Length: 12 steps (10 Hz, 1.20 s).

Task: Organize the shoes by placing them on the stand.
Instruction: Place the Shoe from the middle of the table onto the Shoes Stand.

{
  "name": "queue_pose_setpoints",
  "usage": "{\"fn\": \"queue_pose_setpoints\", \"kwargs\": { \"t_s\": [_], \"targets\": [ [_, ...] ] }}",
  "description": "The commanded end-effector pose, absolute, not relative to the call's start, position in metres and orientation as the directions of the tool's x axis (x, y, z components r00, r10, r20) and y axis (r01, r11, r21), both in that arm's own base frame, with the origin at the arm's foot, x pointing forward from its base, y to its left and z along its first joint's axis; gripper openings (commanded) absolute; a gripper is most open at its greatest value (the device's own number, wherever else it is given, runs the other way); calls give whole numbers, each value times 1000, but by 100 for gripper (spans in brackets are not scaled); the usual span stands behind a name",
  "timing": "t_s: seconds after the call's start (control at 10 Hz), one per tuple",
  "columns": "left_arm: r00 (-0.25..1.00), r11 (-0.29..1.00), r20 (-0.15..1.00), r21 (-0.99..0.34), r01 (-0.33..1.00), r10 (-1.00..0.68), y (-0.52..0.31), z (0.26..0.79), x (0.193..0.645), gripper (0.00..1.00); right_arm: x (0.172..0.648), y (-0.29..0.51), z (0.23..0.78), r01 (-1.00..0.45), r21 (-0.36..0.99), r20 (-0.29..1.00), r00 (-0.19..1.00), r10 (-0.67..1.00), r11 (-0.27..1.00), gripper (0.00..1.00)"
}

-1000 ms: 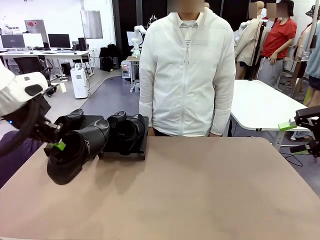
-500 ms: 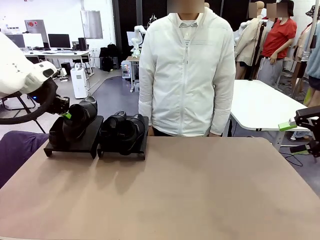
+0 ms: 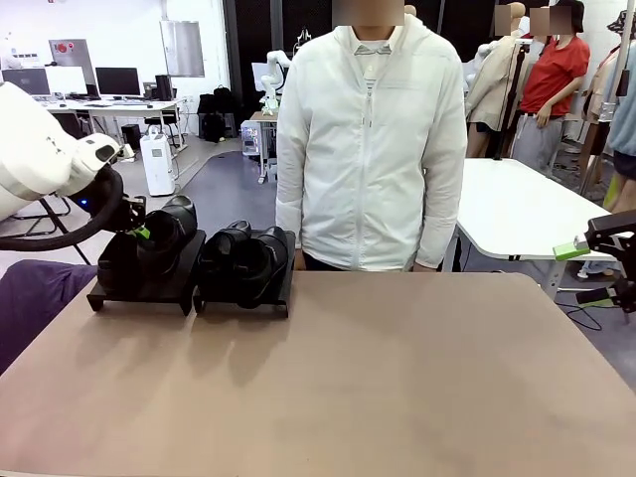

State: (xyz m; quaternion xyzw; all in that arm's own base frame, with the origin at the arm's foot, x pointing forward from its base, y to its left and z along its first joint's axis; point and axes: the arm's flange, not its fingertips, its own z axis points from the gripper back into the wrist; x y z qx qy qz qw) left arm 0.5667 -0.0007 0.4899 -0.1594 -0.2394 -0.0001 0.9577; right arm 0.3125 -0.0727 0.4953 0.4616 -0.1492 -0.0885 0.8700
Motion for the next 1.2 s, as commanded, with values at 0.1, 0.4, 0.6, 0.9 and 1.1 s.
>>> {"fn": "queue_pose_setpoints", "kwargs": {
  "t_s": [0.1, 0.4, 0.6, 0.9, 1.1],
  "targets": [
    [864, 957, 495, -283, 62, 90, 4, 478, 566, 0, 314, -72, 500, 17, 845, 173, 937, -303, 535, 100],
    [825, 966, 555, -256, 45, 109, 5, 457, 567, 0, 314, -72, 500, 17, 845, 173, 937, -303, 535, 100],
    [809, 969, 575, -245, 28, 122, 5, 445, 571, 0, 314, -72, 500, 17, 845, 173, 937, -303, 535, 100],
    [817, 972, 564, -236, 22, 119, 3, 436, 575, 0, 314, -72, 500, 17, 845, 173, 937, -303, 535, 100],
    [811, 975, 572, -223, 11, 122, 2, 437, 572, 57, 314, -72, 500, 17, 845, 173, 937, -303, 535, 100]
  ]
}}
